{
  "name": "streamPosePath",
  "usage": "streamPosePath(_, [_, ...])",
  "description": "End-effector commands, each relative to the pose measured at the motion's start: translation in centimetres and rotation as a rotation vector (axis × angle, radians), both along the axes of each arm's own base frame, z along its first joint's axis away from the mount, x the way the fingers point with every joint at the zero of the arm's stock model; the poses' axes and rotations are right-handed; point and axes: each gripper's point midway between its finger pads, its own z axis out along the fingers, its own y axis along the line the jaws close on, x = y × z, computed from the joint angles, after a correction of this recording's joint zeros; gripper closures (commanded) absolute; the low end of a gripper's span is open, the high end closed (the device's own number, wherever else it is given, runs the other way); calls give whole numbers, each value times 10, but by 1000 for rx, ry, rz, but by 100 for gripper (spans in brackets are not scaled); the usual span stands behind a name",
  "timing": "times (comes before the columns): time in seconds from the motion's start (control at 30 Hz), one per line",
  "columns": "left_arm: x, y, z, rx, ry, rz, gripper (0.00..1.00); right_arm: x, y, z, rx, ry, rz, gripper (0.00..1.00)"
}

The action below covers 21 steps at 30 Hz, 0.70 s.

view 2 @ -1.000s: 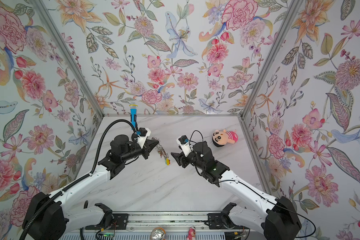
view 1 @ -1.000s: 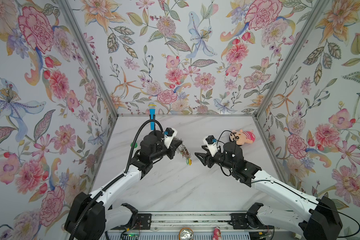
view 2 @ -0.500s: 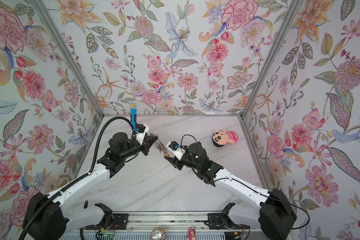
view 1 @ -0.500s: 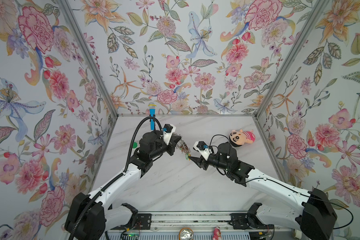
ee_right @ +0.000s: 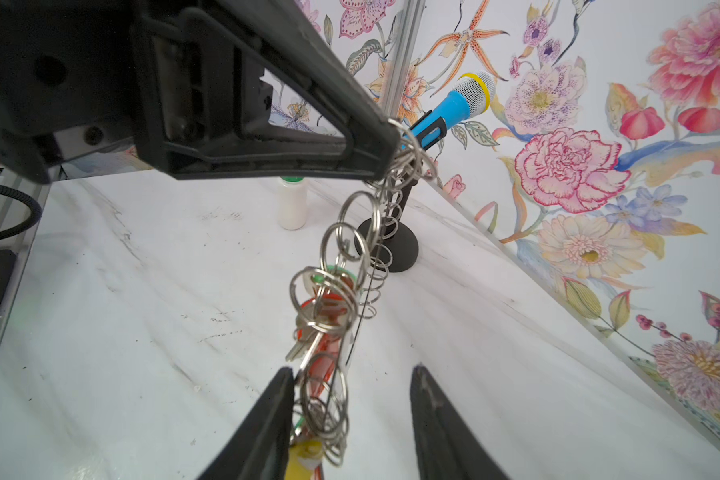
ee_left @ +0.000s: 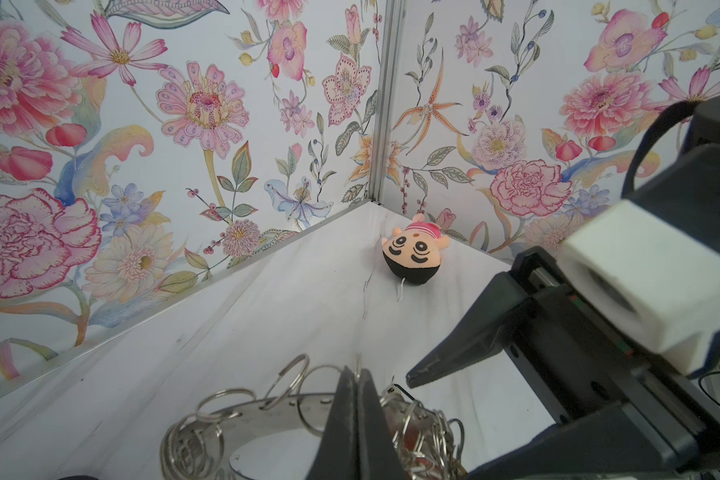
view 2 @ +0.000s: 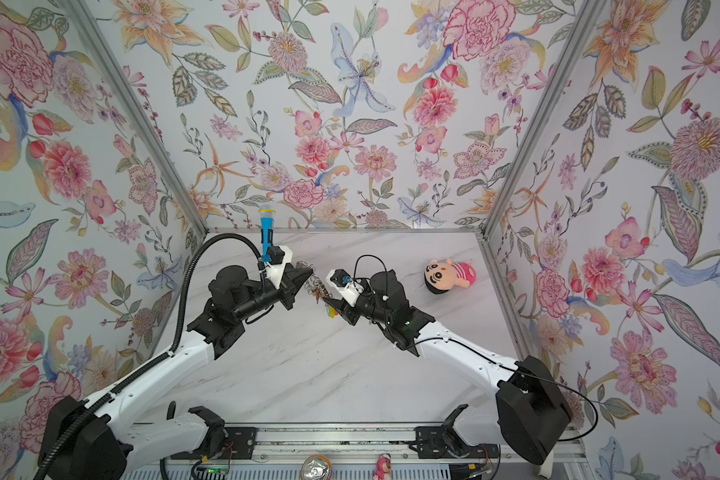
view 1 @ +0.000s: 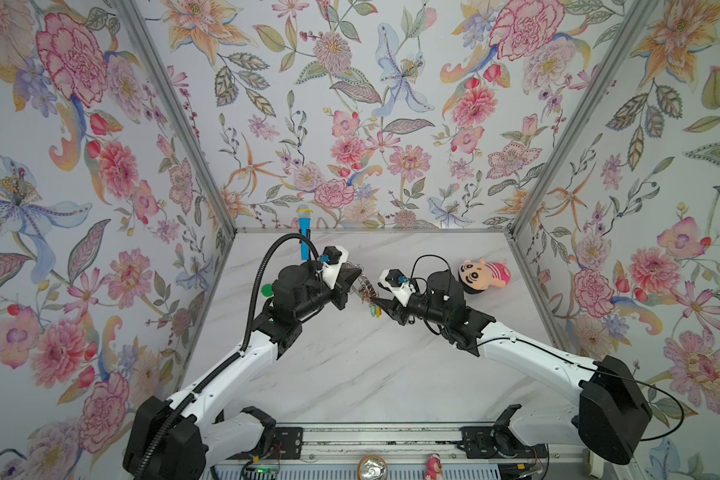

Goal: Remove the keys from the keyring

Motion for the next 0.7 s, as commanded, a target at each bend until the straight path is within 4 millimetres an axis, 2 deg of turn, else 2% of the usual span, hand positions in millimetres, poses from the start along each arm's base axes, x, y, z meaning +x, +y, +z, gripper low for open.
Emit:
streamPosePath(0.0, [-7,4,44,-63,-139,-9,100,2,8,19,52,-12,39,54])
streamPosePath(0.67, [-21,4,57,-114,-206,-55,100,22,9,36,53,-85,-27,80])
